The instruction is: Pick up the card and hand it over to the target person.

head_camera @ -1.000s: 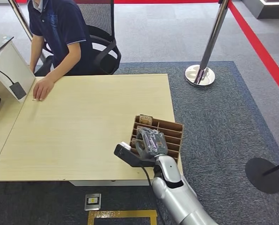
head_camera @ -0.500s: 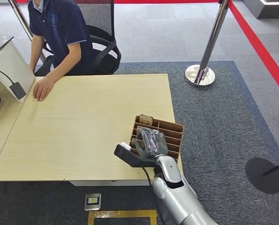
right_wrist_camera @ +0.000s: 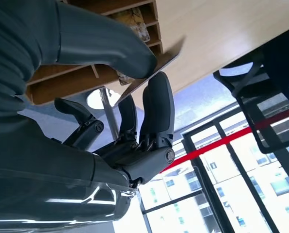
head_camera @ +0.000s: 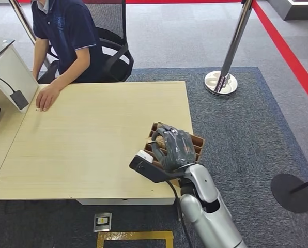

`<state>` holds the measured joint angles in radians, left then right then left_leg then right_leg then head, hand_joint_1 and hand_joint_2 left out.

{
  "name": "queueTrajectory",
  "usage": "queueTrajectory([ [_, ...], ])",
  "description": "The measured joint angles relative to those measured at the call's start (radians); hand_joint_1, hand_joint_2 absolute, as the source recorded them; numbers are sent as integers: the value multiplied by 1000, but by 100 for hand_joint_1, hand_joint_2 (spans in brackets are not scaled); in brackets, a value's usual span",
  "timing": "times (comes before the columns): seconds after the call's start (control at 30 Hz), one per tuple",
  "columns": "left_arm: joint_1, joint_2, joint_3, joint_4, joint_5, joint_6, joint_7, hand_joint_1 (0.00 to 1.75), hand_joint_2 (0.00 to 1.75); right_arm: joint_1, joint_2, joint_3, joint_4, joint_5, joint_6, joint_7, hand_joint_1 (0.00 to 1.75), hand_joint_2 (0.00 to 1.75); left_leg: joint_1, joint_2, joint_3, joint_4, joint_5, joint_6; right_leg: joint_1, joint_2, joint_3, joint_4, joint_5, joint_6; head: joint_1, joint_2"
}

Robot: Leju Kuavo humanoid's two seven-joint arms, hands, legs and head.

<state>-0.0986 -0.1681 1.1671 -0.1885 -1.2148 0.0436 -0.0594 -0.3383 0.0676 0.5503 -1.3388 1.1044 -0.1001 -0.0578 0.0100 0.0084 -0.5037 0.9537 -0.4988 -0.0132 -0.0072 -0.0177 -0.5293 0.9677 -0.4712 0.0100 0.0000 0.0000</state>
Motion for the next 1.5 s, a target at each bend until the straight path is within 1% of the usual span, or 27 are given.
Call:
queueTrajectory([
  [0.07,0,3,1,0,1,-3,-2,0,0,-55,7,19,5,-8,12,-7,175,175,0,1,0,0,0,0,0,1,0,0,0,0,0,0],
  [0.13,-1,5,3,0,2,-5,1,0,0,-130,28,42,36,-10,13,-9,175,175,0,2,0,0,0,0,0,2,-1,1,1,0,0,0],
  [0.27,-5,3,8,-1,6,-4,15,0,0,-298,106,75,174,-22,3,-11,175,175,0,5,0,0,0,-1,0,4,-2,2,1,-1,0,0],
  [0.37,-7,1,14,-1,11,0,19,0,0,-357,157,85,274,-32,-12,-17,175,175,0,3,2,-1,0,-1,0,3,0,1,1,-1,0,0],
  [0.43,-8,-2,15,0,11,2,20,0,0,-409,210,94,383,-30,-28,-17,175,175,0,4,2,-1,1,-1,0,3,0,1,1,-1,0,0],
  [0.5,-9,-3,12,0,9,3,20,0,0,-445,245,98,462,-28,-43,-16,175,175,0,6,2,-1,0,-1,0,6,0,1,1,-1,0,0],
  [0.6,-10,-4,10,0,6,4,22,0,0,-476,273,105,545,-34,-55,-15,175,175,1,5,2,-2,1,-1,0,5,0,1,2,-1,0,0],
  [0.7,-13,-6,13,0,7,9,31,0,0,-514,281,151,618,-79,-75,2,175,175,1,3,2,-2,1,-1,0,3,0,1,1,-1,0,0],
  [0.83,-18,-12,30,0,22,23,44,0,0,-564,281,269,681,-206,-95,25,175,175,0,3,1,-1,1,-1,0,3,0,1,1,-1,0,0],
  [0.9,-19,-17,36,0,28,31,45,0,0,-576,281,314,697,-251,-109,37,175,175,1,2,1,-1,1,-1,0,2,1,1,1,-1,0,0],
  [0.97,-19,-20,34,1,26,34,43,0,0,-584,281,339,720,-279,-131,48,175,175,1,2,1,-1,1,-1,0,1,1,1,1,-1,0,0],
  [1.07,-18,-20,29,2,21,32,42,0,0,-588,281,342,751,-287,-155,53,175,175,1,1,1,-1,1,-1,0,0,1,0,0,-1,0,0],
  [1.23,-19,-21,23,2,15,29,33,0,0,-583,281,341,811,-273,-147,49,175,175,1,0,1,-1,1,-1,0,0,1,0,1,-1,0,0],
  [1.37,-19,-23,23,3,15,29,22,0,0,-569,281,354,850,-272,-149,42,175,175,1,0,2,-1,1,-1,0,-1,2,0,0,-1,0,0],
  [1.5,-16,-24,27,2,22,25,6,0,0,-530,281,371,914,-270,-138,47,175,175,1,-1,2,-2,1,-1,0,-1,3,-1,1,-1,0,0],
])
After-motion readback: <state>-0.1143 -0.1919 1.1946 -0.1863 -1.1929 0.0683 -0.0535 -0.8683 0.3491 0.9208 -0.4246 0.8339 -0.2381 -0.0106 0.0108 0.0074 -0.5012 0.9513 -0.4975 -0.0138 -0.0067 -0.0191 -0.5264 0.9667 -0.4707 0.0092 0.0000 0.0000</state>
